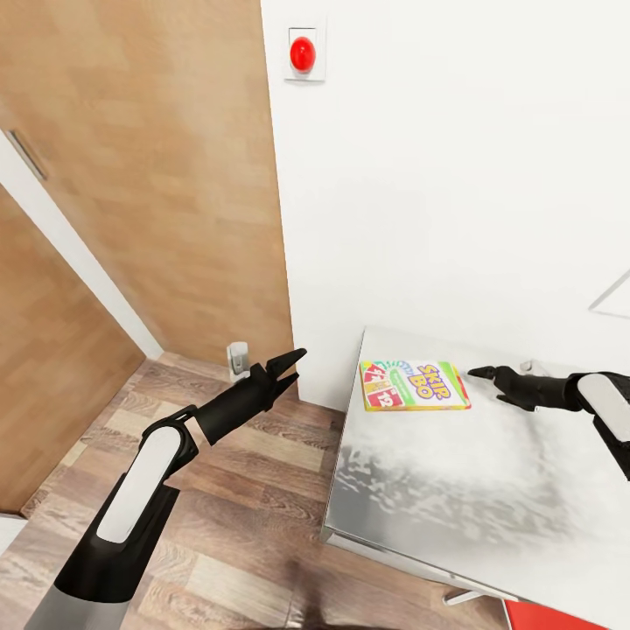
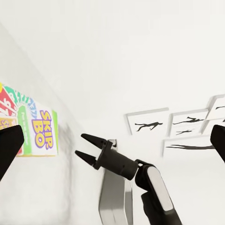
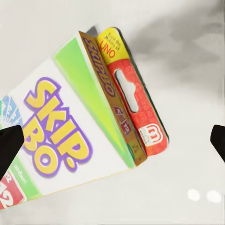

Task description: Put all the toys in the child's room - the three board games (two on the bed and one on the table), the two jigsaw puzzles on the table, and the tennis ball on the table - inside the toy box on the table in the child's room.

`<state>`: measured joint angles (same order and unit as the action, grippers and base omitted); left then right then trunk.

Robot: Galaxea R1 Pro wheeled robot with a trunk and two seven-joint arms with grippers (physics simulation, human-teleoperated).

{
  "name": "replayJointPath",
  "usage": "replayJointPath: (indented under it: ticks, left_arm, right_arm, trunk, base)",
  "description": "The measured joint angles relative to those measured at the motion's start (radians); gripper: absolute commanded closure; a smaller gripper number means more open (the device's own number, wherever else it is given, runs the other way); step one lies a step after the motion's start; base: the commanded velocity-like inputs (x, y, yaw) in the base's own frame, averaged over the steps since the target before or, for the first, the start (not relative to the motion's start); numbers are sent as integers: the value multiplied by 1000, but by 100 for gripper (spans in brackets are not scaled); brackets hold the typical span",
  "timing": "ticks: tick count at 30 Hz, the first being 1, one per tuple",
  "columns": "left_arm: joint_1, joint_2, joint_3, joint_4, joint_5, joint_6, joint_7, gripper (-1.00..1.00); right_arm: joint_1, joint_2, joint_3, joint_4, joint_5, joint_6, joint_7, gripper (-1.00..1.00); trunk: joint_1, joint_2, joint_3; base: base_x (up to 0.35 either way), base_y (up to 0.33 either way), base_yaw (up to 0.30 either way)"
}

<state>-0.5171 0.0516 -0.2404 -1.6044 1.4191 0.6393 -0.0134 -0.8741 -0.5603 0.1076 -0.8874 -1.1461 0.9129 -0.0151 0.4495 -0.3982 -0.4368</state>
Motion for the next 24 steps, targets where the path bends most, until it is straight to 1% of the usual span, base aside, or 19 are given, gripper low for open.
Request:
replayJointPath:
  ticks: [1, 3, 6, 9, 15, 24]
  left_arm:
    - [0, 0, 0, 0, 0, 0, 0, -100]
    - [0, 0, 0, 0, 0, 0, 0, -100]
    - [0, 0, 0, 0, 0, 0, 0, -100]
    - [0, 0, -1, 0, 0, 0, -1, -100]
    - [0, 0, -1, 0, 0, 0, -2, -100]
    - [0, -1, -2, 0, 0, 0, -2, -100]
  right_arm:
    - [0, 0, 0, 0, 0, 0, 0, -100]
    - [-3, 14, 1, 12, 0, -1, 0, -100]
    - [-4, 20, 1, 17, 1, -2, 0, -100]
    - [-6, 34, 3, 25, 1, -8, 1, -100]
    - [-8, 45, 5, 31, 1, -15, 1, -100]
    - [-10, 54, 6, 34, 1, -18, 1, -100]
  trunk:
    - [0, 0, 0]
    - [0, 0, 0]
    - [0, 0, 0]
    - [0, 0, 0]
    - [0, 0, 0]
    - [0, 0, 0]
  base:
    - [2, 0, 0]
    - [1, 0, 0]
    - [1, 0, 0]
    - [0, 0, 0]
    - [0, 0, 0]
    - [0, 0, 0]
